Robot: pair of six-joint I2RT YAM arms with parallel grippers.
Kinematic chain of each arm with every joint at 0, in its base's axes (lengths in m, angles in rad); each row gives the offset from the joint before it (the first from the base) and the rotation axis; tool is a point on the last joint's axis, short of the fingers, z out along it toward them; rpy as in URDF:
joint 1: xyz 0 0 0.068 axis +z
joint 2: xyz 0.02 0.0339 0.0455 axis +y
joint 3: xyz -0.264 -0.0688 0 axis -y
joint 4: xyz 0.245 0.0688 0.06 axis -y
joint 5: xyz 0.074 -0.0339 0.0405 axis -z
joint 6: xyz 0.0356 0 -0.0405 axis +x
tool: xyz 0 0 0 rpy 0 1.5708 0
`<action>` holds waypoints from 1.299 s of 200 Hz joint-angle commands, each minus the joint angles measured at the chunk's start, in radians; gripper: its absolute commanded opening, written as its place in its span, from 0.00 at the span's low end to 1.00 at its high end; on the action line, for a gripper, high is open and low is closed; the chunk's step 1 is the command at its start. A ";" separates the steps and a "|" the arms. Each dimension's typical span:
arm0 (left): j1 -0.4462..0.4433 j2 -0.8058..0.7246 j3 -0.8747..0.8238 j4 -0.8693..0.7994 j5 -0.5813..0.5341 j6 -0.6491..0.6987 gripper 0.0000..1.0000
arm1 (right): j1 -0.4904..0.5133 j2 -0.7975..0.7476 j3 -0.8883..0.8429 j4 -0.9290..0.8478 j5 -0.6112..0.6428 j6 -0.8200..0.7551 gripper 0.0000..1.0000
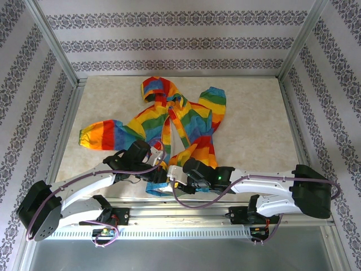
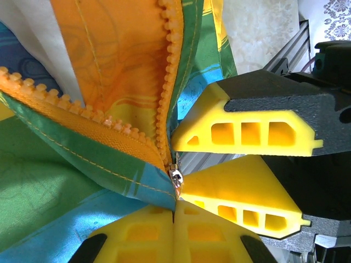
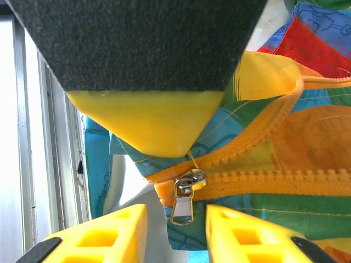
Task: Zip up the jacket
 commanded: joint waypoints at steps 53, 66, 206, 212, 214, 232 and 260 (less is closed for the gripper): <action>-0.008 0.002 0.030 -0.042 0.006 0.024 0.00 | -0.001 0.023 0.039 -0.020 0.027 -0.026 0.17; -0.010 0.001 0.034 -0.049 0.004 0.028 0.00 | -0.006 0.016 0.038 -0.022 0.024 -0.030 0.12; -0.012 0.008 0.040 -0.045 0.010 0.029 0.00 | -0.023 0.030 0.047 0.006 0.003 -0.057 0.17; -0.012 0.009 0.039 -0.045 0.011 0.029 0.00 | -0.023 0.034 0.048 0.010 0.002 -0.059 0.18; -0.012 0.009 0.039 -0.045 0.010 0.029 0.00 | -0.023 0.036 0.049 0.011 0.001 -0.060 0.18; -0.012 0.008 0.038 -0.048 0.012 0.030 0.00 | -0.023 0.051 0.057 0.016 -0.002 -0.067 0.18; -0.013 0.006 0.040 -0.051 0.012 0.029 0.00 | -0.023 0.068 0.074 0.019 -0.008 -0.083 0.15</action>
